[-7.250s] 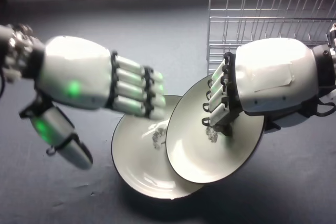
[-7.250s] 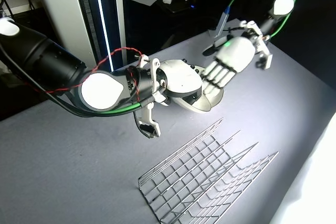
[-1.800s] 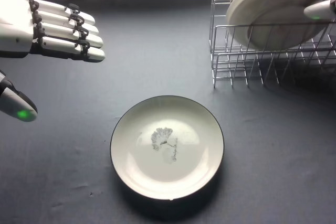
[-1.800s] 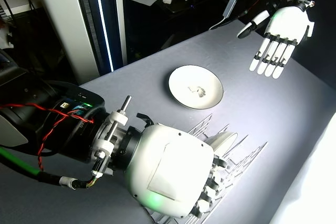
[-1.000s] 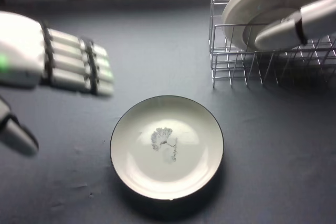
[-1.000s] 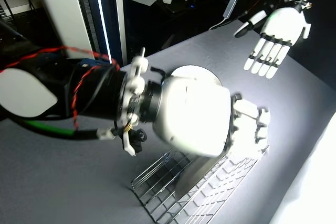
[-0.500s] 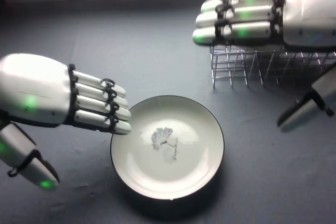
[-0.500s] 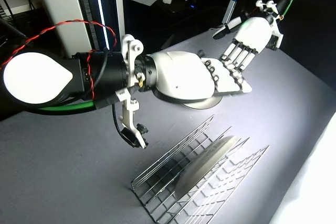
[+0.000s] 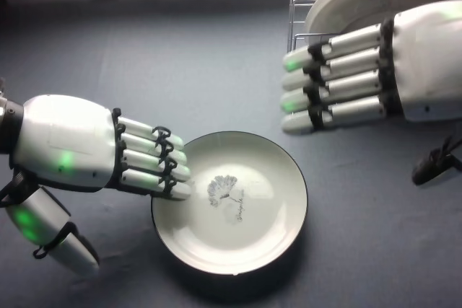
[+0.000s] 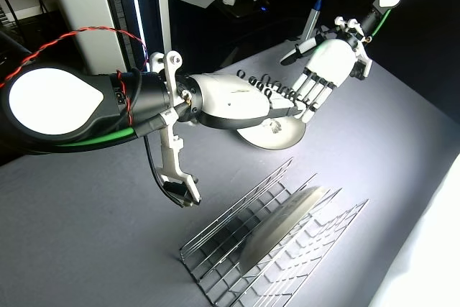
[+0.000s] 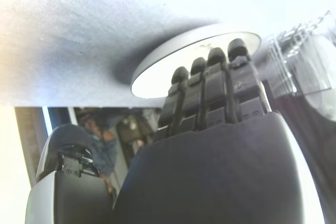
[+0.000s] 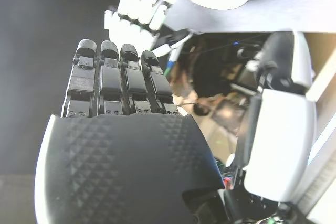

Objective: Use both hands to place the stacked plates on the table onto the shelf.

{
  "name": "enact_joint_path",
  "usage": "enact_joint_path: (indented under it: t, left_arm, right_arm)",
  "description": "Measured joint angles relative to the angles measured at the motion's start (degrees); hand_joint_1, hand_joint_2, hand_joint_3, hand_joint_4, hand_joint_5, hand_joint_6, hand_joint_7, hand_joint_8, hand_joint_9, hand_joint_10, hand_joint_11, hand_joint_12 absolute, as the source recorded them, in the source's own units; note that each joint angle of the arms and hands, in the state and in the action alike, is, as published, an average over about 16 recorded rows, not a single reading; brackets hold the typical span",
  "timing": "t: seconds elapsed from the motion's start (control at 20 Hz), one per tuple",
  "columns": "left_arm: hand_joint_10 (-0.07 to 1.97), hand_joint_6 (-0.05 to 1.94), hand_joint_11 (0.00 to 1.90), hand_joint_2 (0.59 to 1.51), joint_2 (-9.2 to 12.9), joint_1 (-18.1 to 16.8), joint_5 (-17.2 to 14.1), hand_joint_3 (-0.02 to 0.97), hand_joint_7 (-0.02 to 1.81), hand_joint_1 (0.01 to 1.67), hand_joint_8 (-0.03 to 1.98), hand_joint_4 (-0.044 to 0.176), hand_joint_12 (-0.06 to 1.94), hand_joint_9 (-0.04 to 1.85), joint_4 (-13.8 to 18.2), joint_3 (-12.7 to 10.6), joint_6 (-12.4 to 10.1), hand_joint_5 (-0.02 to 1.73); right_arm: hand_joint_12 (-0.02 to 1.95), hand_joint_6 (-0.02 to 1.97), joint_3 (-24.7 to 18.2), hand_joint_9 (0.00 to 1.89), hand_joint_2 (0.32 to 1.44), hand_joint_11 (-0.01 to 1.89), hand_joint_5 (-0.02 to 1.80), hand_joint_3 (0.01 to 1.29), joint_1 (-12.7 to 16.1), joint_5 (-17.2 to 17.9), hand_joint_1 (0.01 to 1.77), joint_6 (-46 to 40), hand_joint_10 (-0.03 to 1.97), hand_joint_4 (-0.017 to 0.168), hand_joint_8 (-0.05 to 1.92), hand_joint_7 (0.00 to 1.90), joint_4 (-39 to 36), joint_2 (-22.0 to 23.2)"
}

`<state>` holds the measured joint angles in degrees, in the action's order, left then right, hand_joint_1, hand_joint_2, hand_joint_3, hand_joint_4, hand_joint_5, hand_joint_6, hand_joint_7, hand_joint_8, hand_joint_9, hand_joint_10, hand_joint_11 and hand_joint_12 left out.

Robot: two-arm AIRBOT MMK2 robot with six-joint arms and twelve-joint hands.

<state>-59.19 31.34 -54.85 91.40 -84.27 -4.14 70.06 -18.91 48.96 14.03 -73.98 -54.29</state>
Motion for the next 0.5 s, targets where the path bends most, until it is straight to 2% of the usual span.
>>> enact_joint_path:
  t: [0.5]
  left_arm:
    - [0.0, 0.0, 0.02, 1.06, -1.0, 3.6, 1.7, 0.02, 0.02, 0.01, 0.02, -0.003, -0.03, 0.01, -1.2, -0.8, 1.0, 0.01]
  right_arm:
    - [0.03, 0.02, -0.2, 0.02, 0.95, 0.01, 0.01, 0.02, -0.3, 0.8, 1.15, 0.0, 0.02, 0.003, 0.02, 0.02, -4.1, -0.3]
